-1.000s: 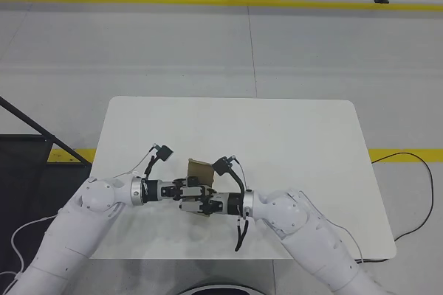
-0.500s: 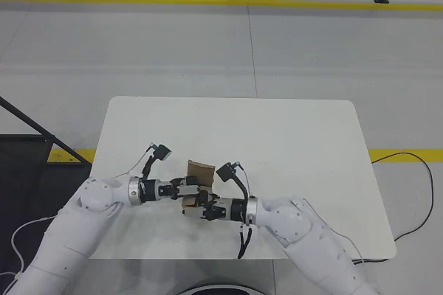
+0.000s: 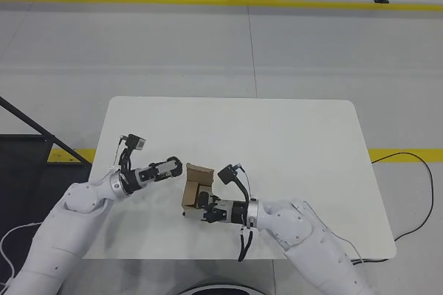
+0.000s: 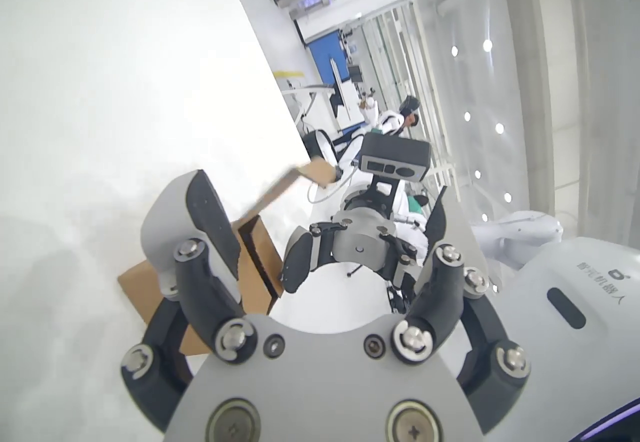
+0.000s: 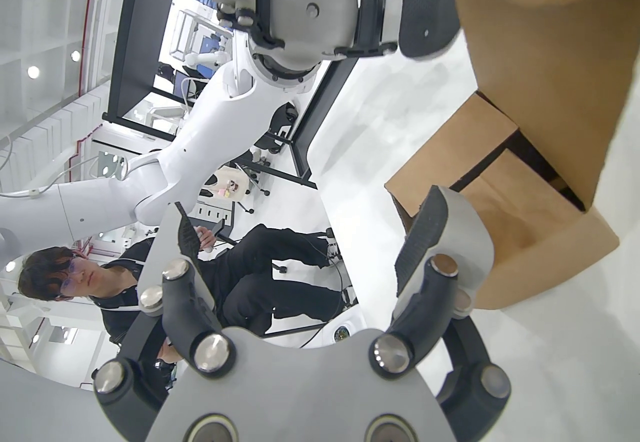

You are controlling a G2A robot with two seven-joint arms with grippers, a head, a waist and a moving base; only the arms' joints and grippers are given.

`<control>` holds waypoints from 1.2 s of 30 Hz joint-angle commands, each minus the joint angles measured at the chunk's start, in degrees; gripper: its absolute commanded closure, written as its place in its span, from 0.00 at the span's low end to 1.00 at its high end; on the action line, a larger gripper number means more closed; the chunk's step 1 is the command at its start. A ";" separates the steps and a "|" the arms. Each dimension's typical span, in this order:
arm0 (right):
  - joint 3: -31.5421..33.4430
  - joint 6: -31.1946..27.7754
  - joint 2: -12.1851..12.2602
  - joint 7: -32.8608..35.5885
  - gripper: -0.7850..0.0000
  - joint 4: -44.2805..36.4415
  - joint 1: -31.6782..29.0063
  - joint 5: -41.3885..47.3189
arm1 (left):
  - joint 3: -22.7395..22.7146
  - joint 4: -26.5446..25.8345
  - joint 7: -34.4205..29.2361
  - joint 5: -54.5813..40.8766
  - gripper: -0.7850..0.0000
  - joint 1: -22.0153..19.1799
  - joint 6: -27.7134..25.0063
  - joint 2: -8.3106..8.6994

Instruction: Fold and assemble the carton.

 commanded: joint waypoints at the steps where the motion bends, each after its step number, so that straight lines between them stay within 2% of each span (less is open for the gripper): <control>1: 0.12 -0.16 0.03 -0.20 0.00 -0.39 -0.22 -0.27 | -0.20 0.69 0.42 0.57 0.00 -0.40 0.81 -0.02; 7: 1.98 -0.38 0.86 -1.53 0.00 -4.52 -3.66 -3.29 | 1.64 1.02 1.32 6.43 0.00 -3.01 1.80 -0.47; 11: 4.56 -0.06 2.02 -3.20 0.00 -9.53 -8.57 -8.64 | 2.98 1.88 2.67 8.66 0.00 -4.18 1.02 -0.93; 15: 7.09 2.56 3.34 -7.92 0.00 -16.08 -15.57 -21.18 | 4.21 3.09 3.74 8.69 0.00 -4.65 0.61 -1.42; 18: 7.89 8.66 3.96 -14.55 0.00 -20.30 -21.50 -33.71 | 5.11 3.81 4.94 8.57 0.00 -4.93 0.59 -1.83; 21: 6.00 15.60 3.99 -19.99 0.00 -21.69 -25.36 -45.10 | 6.32 4.28 5.86 8.93 0.00 -5.30 0.27 -2.29; 25: 2.02 22.47 3.12 -24.63 0.00 -18.94 -25.56 -52.81 | 7.85 5.17 6.09 8.27 0.00 -5.93 -1.21 -2.94; 29: -1.29 24.20 1.95 -28.27 0.00 -15.65 -23.44 -54.22 | 9.13 6.94 5.55 7.23 0.00 -6.59 -2.62 -3.52; 36: -6.19 33.28 -0.61 -35.00 0.00 -9.56 -19.82 -58.60 | 10.20 8.88 4.73 4.99 0.00 -7.36 -5.23 -4.25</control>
